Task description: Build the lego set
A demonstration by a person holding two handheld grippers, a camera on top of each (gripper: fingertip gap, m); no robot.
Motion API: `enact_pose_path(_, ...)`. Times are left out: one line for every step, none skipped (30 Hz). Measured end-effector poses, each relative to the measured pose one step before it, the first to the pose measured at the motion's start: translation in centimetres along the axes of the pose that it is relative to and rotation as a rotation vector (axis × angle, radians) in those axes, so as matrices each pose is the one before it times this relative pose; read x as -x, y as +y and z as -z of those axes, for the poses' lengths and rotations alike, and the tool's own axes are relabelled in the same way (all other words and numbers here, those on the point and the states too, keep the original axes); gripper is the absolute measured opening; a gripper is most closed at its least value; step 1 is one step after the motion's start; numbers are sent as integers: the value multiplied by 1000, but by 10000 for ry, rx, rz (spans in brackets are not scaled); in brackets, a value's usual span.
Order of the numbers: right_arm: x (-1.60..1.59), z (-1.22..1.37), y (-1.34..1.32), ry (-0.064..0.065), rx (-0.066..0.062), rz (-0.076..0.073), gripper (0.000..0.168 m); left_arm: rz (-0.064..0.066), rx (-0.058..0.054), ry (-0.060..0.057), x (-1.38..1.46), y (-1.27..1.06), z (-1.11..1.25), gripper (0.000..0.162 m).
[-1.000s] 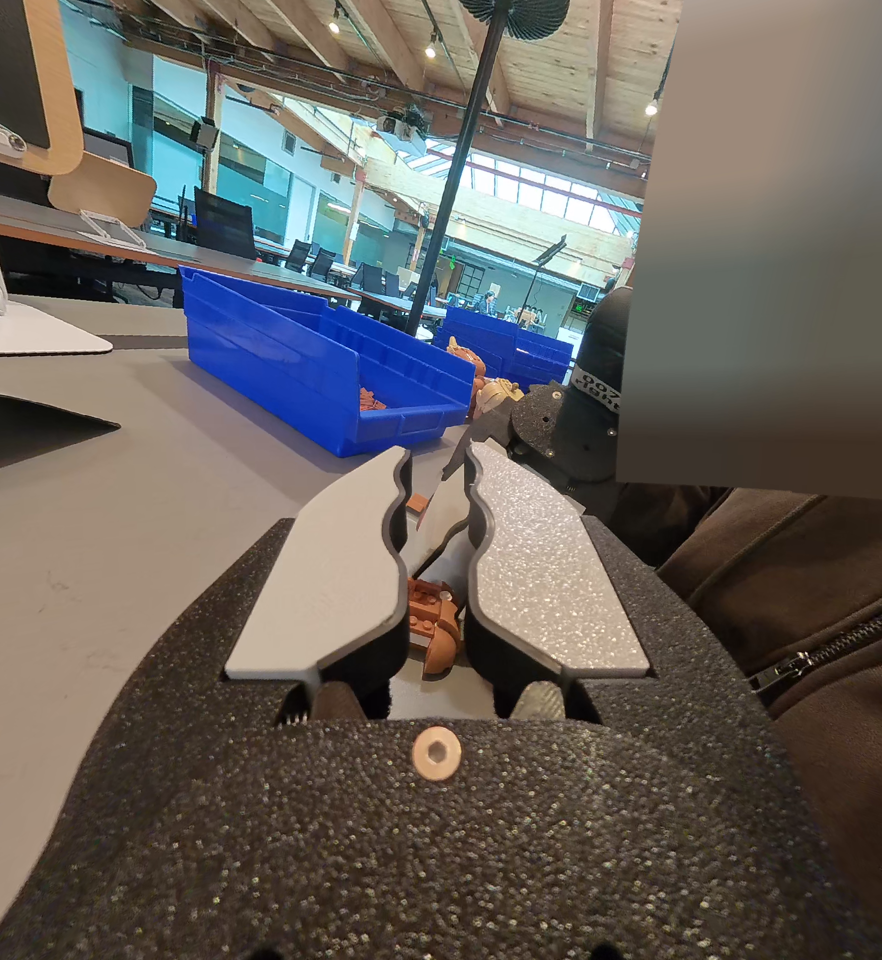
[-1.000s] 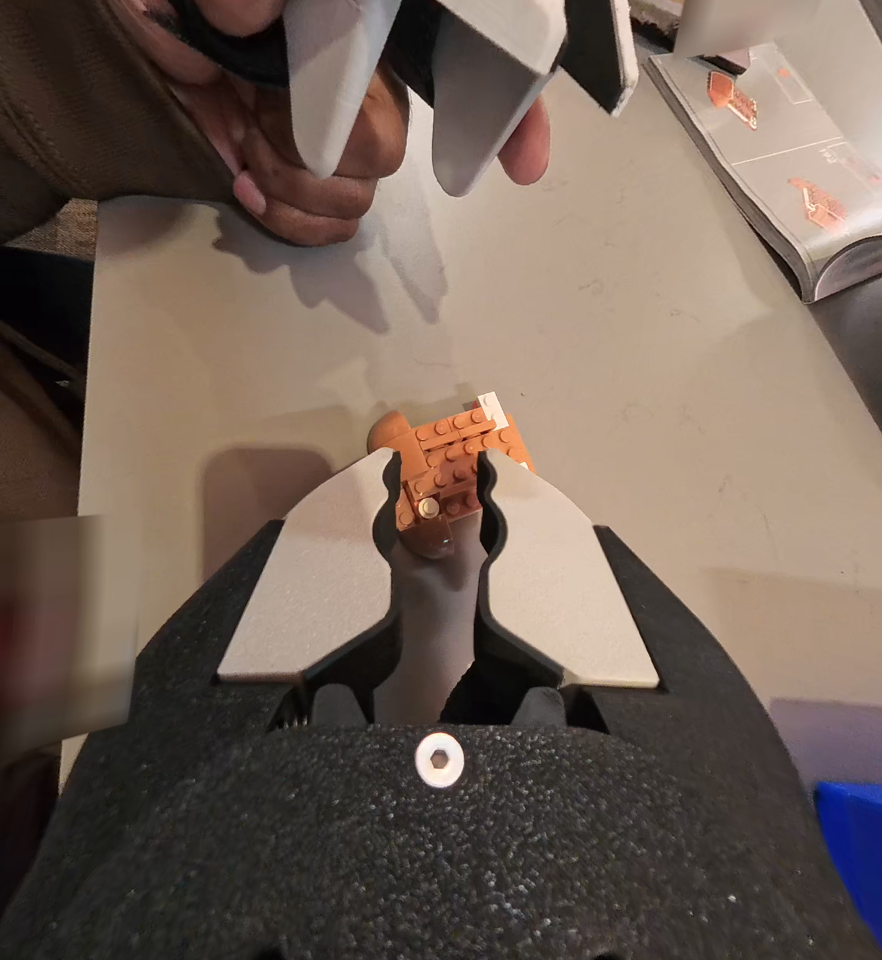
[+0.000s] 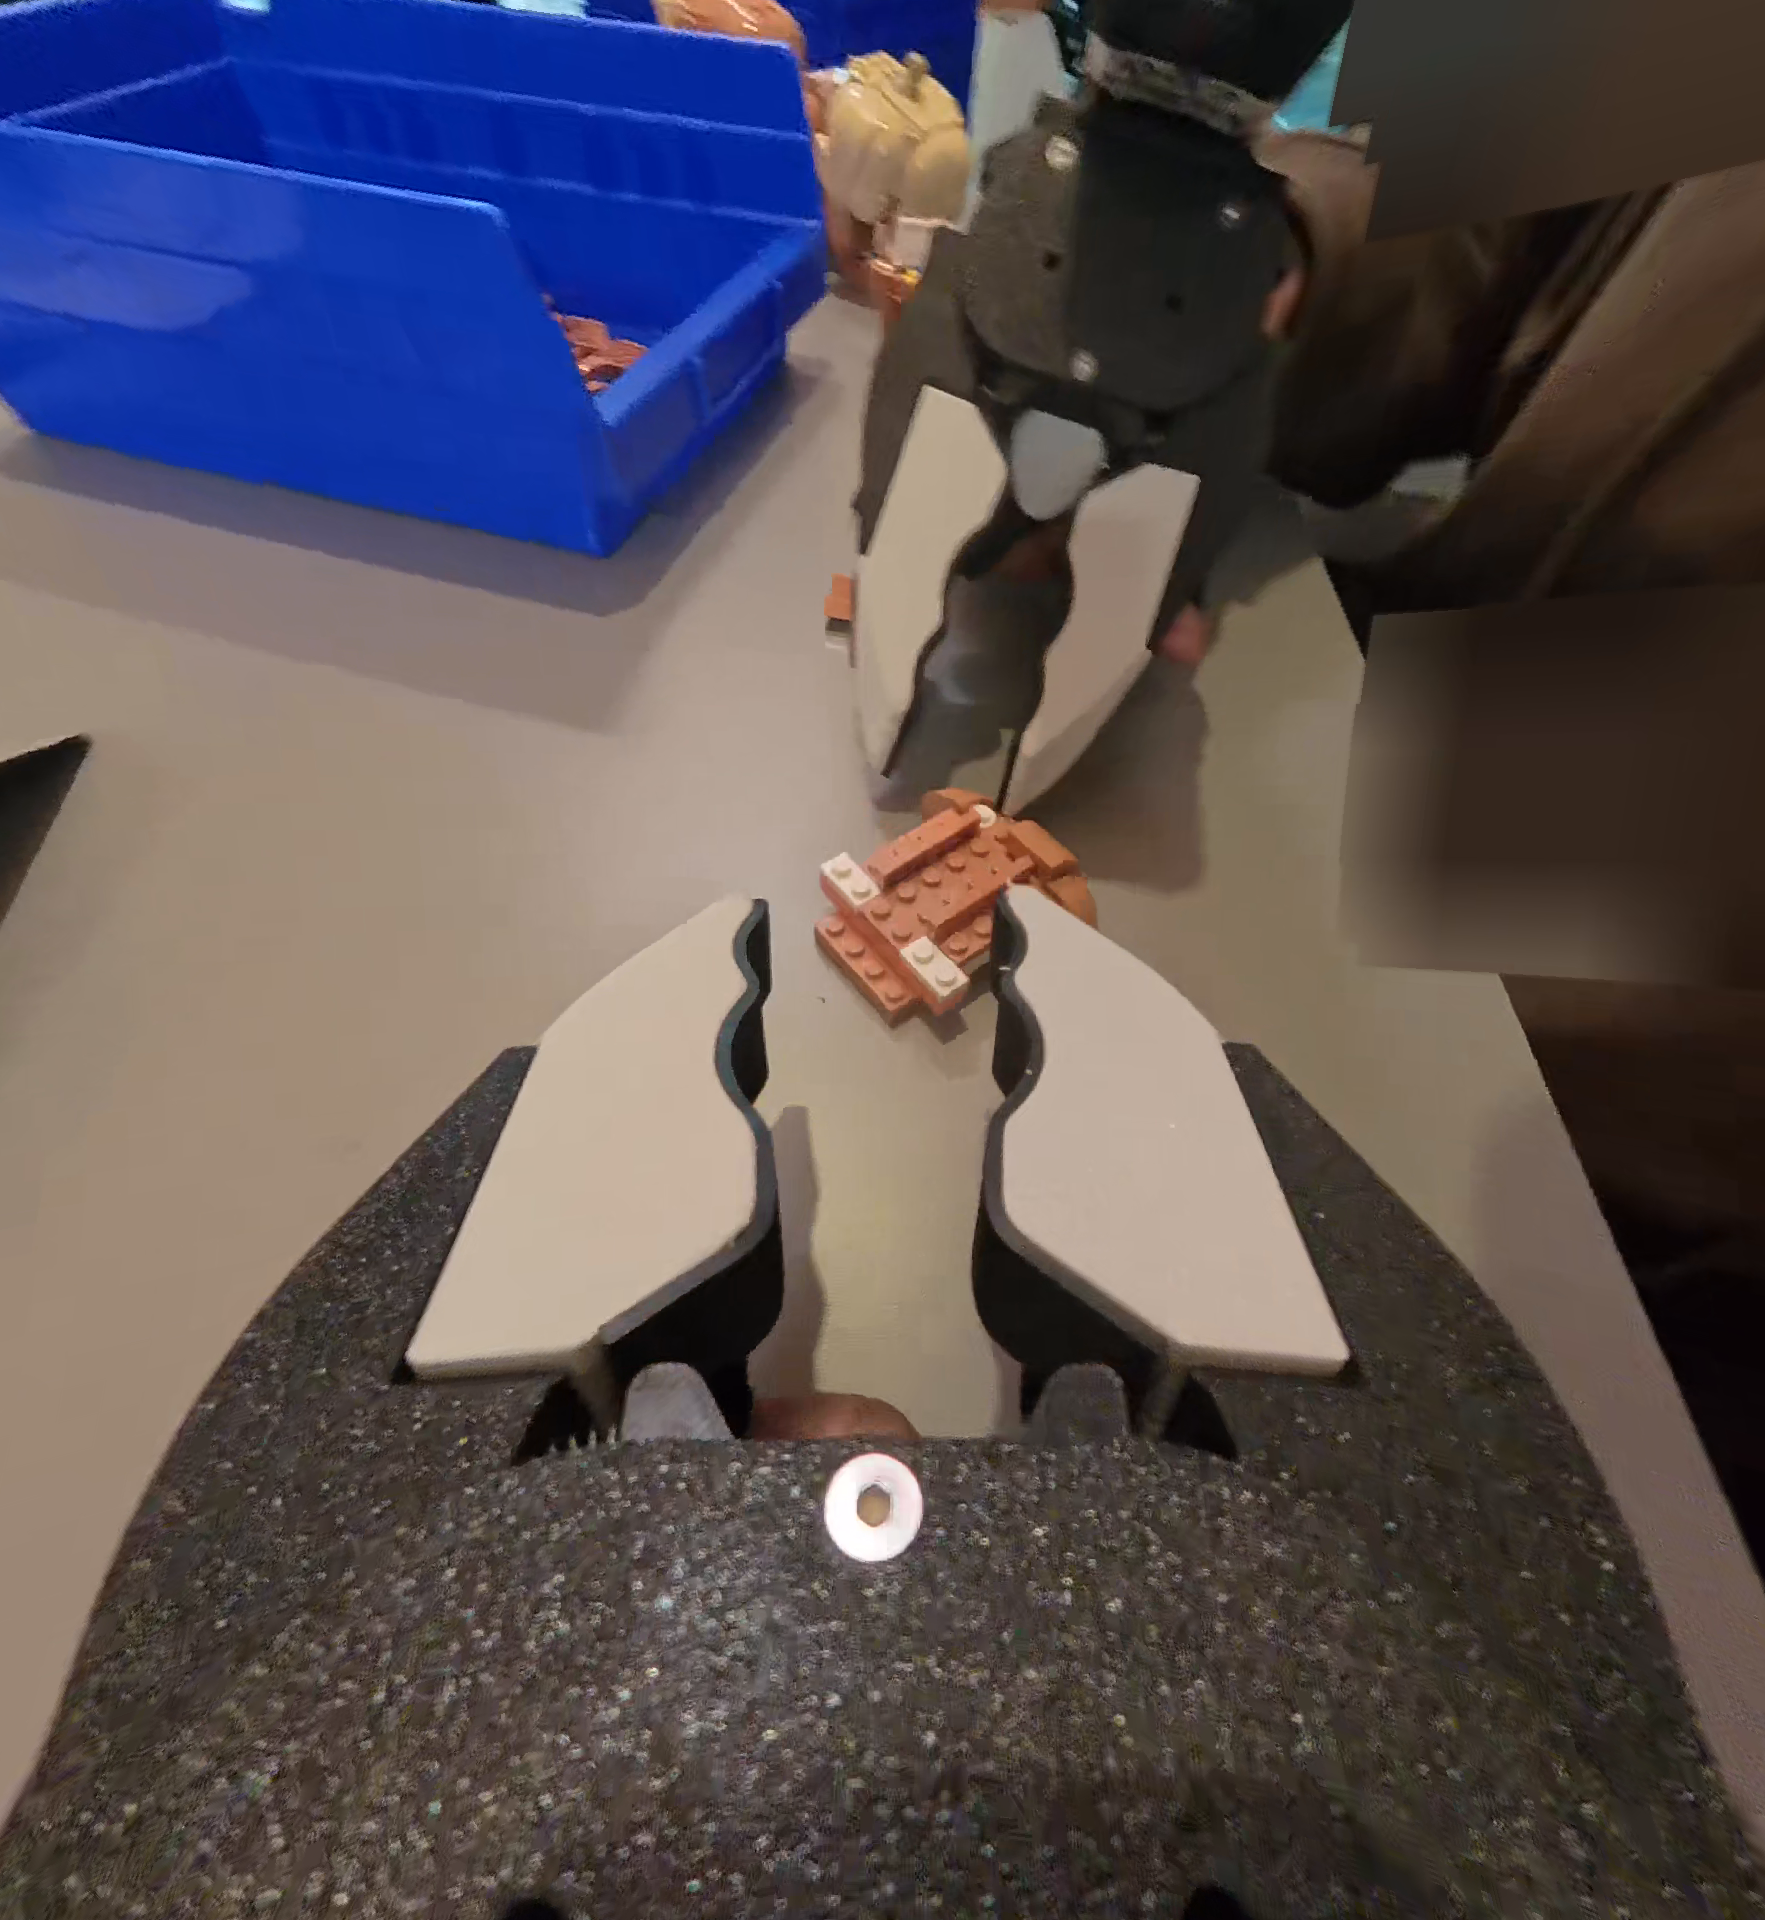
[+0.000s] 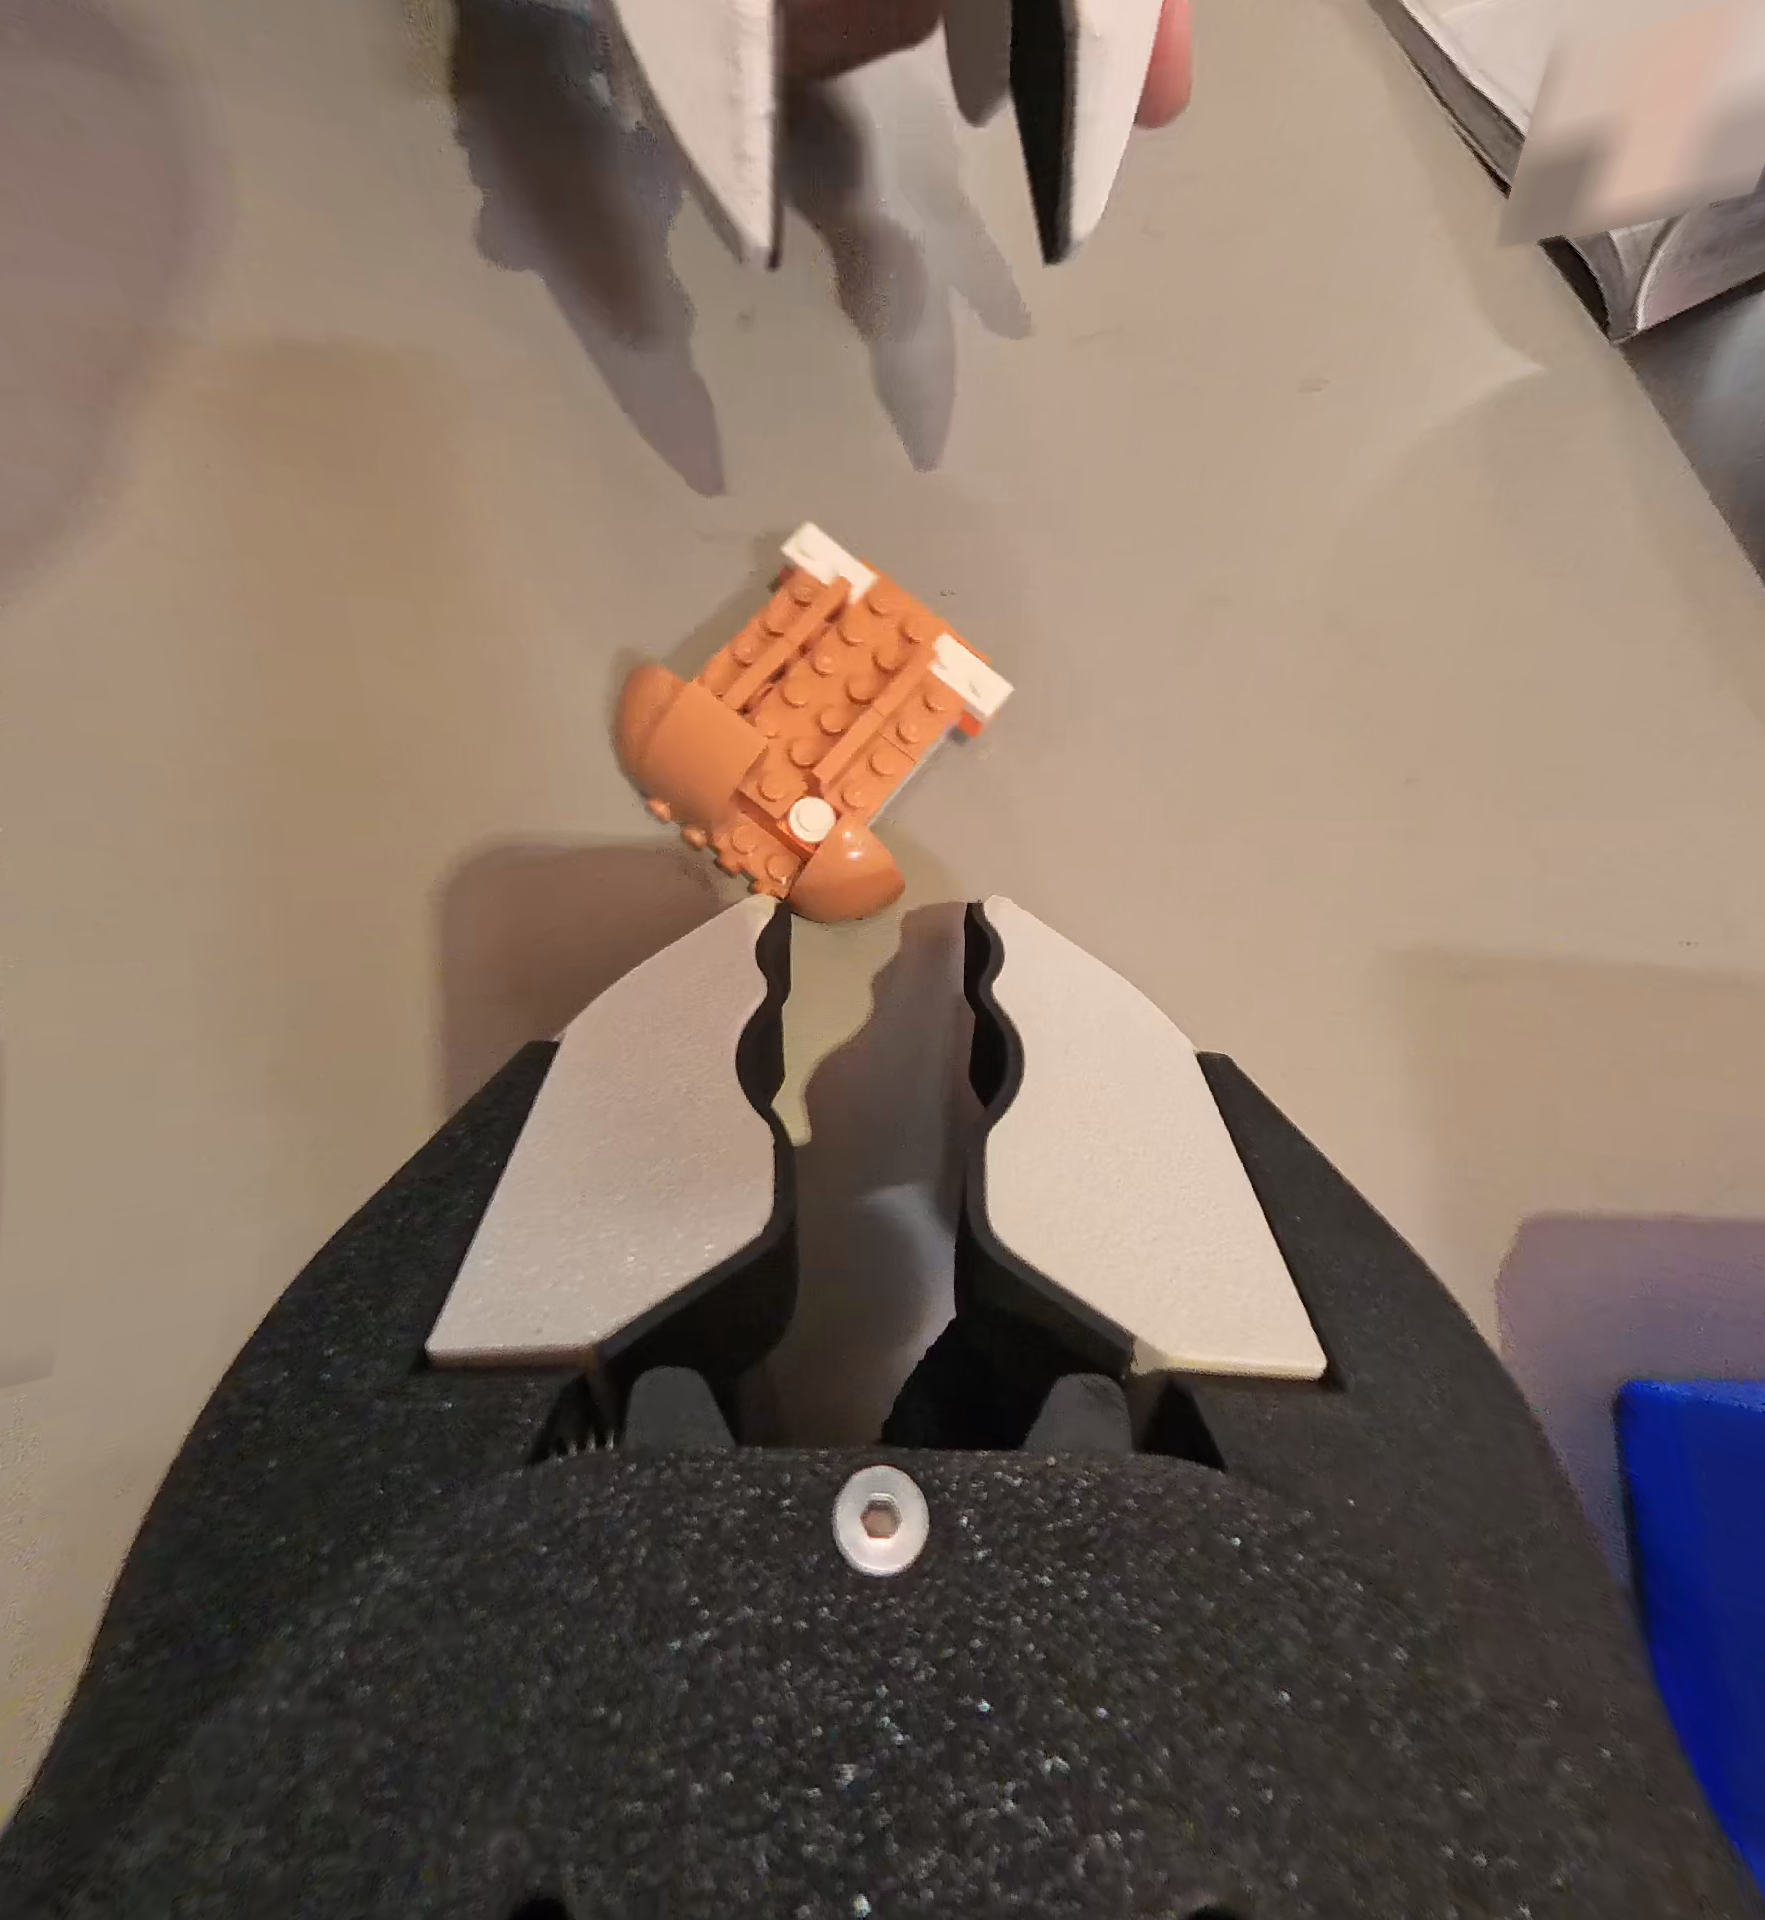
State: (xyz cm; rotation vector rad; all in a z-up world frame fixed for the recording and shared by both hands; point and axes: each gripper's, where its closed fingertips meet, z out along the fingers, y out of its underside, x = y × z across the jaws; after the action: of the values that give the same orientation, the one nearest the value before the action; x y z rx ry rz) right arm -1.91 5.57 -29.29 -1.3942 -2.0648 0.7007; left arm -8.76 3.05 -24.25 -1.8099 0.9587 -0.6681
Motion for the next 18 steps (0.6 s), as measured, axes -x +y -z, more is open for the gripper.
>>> enact_pose_path(-339,-73,36,-6,7,-23,32,-189,128,335,150,136,-164,43)
enact_pose_path(-346,-96,22,18,9,-23,32,-171,102,390,89,122,-231,44)
enact_pose_path(-324,-111,9,31,7,-9,32,-167,54,440,-34,95,-305,47)
enact_pose_path(-281,-110,30,29,5,-10,32,-174,33,525,-264,45,-345,50)
enact_pose_path(-229,-106,17,25,-12,-23,32,-208,82,386,-173,67,-410,52)
enact_pose_path(-144,-58,-9,2,-27,-34,32,-213,154,233,-68,101,-459,56)
enact_pose_path(-85,0,-16,-3,-49,-40,31,-216,255,241,-192,222,-483,59)
enact_pose_path(-53,53,-34,-5,-61,-43,31,-225,286,169,-182,214,-454,61)
enact_pose_path(-14,86,-22,-13,-61,-43,31,-222,255,88,-125,176,-435,63)
enact_pose_path(1,107,-7,-10,-59,-31,31,-199,238,28,-42,172,-400,65)
enact_pose_path(-3,103,23,-3,-44,-20,31,-178,241,-46,69,172,-374,65)
enact_pose_path(-6,108,56,1,-16,-14,30,-173,206,-80,113,146,-344,64)
enact_pose_path(-3,116,44,11,-20,-6,30,-148,185,13,-43,99,-334,64)
enact_pose_path(-11,117,32,10,-21,-14,30,-118,128,46,-91,4,-305,63)
enact_pose_path(17,113,30,-2,-15,-22,30,-94,112,90,-153,-36,-267,62)
enact_pose_path(45,86,12,-9,-18,-15,30,-80,120,88,-157,-44,-211,60)
enact_pose_path(57,90,-2,-9,-19,-5,30,-81,139,-3,4,-25,-152,58)
enact_pose_path(89,56,-8,-16,-11,6,30,-75,160,19,-21,-4,-106,56)
